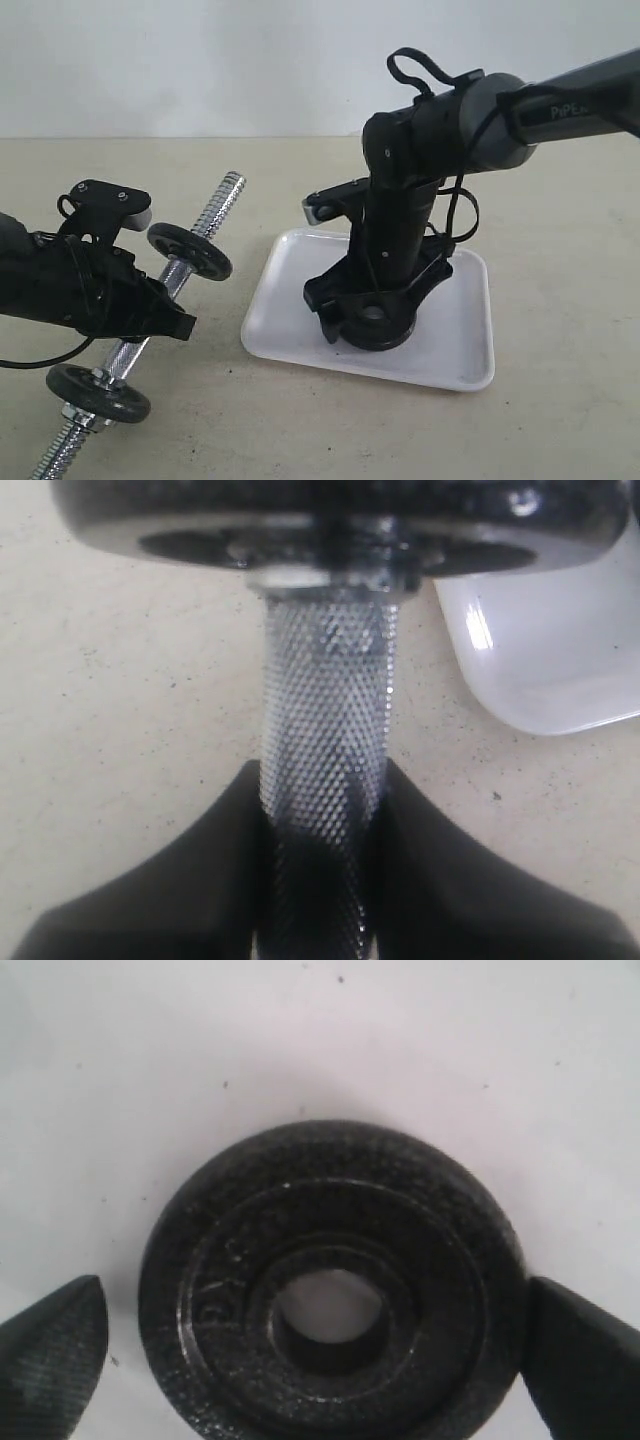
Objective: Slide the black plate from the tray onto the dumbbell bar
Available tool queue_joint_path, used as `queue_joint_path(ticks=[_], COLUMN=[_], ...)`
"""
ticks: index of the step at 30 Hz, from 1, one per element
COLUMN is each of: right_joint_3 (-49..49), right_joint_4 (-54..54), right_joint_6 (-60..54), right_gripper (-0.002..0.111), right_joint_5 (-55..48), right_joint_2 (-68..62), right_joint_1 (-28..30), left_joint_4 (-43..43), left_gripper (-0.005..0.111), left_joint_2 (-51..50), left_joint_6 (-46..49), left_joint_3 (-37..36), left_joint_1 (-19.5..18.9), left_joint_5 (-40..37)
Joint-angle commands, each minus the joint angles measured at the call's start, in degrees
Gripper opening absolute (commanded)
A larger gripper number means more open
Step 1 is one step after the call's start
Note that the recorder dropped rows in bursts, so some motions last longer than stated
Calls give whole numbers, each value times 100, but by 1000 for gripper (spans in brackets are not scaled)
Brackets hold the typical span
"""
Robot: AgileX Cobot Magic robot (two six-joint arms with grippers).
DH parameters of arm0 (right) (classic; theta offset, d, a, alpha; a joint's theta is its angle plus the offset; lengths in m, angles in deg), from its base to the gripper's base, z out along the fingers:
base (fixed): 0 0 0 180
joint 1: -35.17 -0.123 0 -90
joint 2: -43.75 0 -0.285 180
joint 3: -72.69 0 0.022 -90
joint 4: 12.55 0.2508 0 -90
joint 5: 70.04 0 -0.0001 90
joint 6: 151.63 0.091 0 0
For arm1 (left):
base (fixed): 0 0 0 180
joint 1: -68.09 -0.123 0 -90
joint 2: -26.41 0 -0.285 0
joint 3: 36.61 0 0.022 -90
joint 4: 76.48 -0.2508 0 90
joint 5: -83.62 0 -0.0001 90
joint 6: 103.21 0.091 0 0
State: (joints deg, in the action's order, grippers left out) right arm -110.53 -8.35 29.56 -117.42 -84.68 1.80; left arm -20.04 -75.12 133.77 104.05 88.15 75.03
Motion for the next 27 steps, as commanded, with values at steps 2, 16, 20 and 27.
queue_joint_path(ticks=[2,16,20,27], right_joint_3=[-15,-15,-15,-15], right_joint_4=[25,-511,-537,-537], right_joint_6=[306,1114,1187,1347], right_gripper=[105,105,105,105], right_joint_5=[107,114,100,90], right_joint_2=[-7,-7,-7,-7], right_joint_1=[21,21,21,21], left_joint_4=[109,109,109,109], left_gripper=[4,4,4,4], left_joint_2=[271,271,271,271], left_joint_6=[5,5,5,5], left_joint_3=[160,160,160,160], left_joint_1=[-16,-16,-16,-16], left_joint_5=[270,270,270,258])
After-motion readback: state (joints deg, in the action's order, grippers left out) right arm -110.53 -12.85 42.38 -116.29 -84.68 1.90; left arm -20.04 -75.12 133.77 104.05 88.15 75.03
